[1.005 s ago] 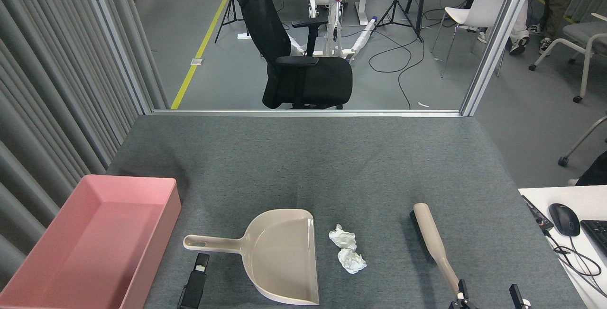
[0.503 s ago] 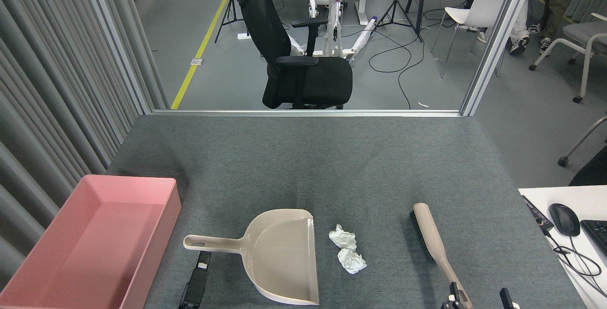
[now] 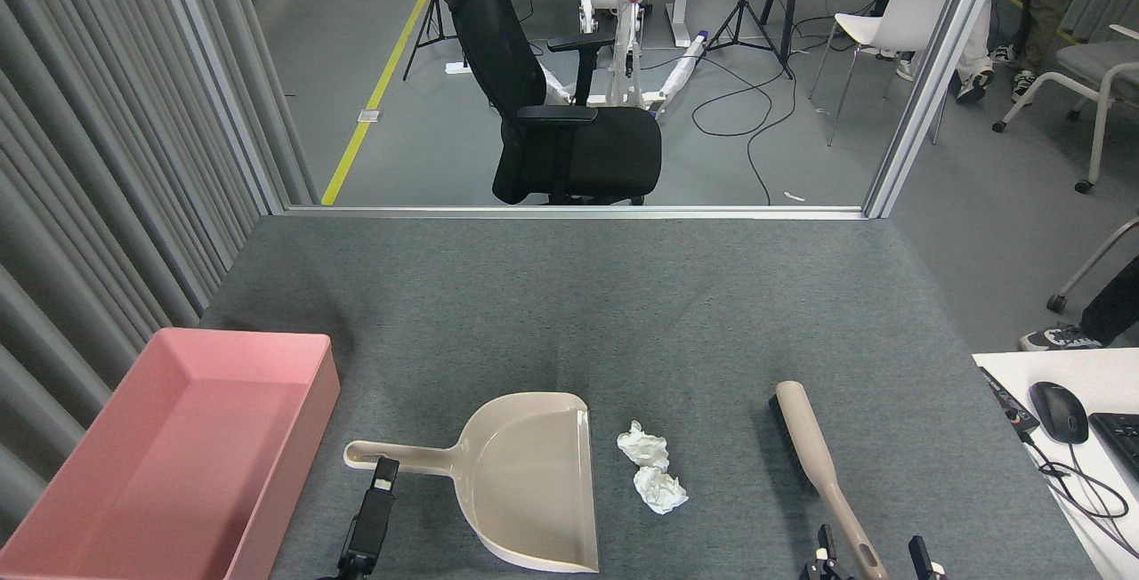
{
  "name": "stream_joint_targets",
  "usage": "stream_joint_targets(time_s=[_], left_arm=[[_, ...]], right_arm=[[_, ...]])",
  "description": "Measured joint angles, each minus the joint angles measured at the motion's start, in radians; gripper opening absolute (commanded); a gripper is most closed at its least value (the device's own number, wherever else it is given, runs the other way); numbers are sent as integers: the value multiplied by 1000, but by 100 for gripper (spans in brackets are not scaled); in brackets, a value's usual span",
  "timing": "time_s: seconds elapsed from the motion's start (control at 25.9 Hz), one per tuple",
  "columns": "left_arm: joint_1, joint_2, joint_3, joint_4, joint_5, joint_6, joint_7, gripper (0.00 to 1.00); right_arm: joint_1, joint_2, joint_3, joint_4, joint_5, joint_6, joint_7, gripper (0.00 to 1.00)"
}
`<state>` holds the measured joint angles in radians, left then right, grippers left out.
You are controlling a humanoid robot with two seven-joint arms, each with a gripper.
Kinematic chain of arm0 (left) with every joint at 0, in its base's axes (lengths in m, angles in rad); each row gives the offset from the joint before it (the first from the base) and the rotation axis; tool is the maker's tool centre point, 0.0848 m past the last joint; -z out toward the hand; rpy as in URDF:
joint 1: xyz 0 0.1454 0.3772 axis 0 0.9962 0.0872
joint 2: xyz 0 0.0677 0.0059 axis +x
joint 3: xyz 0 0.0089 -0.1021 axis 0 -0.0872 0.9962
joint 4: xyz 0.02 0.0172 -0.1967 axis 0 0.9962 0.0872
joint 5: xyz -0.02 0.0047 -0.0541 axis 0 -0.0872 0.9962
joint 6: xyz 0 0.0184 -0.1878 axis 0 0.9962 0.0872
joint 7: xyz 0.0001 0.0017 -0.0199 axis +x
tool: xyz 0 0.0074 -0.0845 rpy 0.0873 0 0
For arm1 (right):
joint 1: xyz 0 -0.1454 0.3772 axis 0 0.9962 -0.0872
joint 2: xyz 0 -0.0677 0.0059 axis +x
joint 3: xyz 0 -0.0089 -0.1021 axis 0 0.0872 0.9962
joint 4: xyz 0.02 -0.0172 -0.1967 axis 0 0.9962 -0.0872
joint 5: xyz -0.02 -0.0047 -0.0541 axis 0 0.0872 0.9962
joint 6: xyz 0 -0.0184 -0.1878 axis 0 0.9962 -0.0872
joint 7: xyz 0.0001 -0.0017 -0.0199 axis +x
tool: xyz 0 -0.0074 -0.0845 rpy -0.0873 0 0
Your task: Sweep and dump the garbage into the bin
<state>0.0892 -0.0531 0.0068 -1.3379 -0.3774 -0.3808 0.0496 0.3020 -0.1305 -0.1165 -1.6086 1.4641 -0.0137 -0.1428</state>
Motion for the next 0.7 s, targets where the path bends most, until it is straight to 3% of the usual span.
stream_joint_targets(time_s=[0.7], left_arm=[[-91,1,24,92,0,0,1,100]], right_arm=[[-27,11,15,61,4,0,-20,98]])
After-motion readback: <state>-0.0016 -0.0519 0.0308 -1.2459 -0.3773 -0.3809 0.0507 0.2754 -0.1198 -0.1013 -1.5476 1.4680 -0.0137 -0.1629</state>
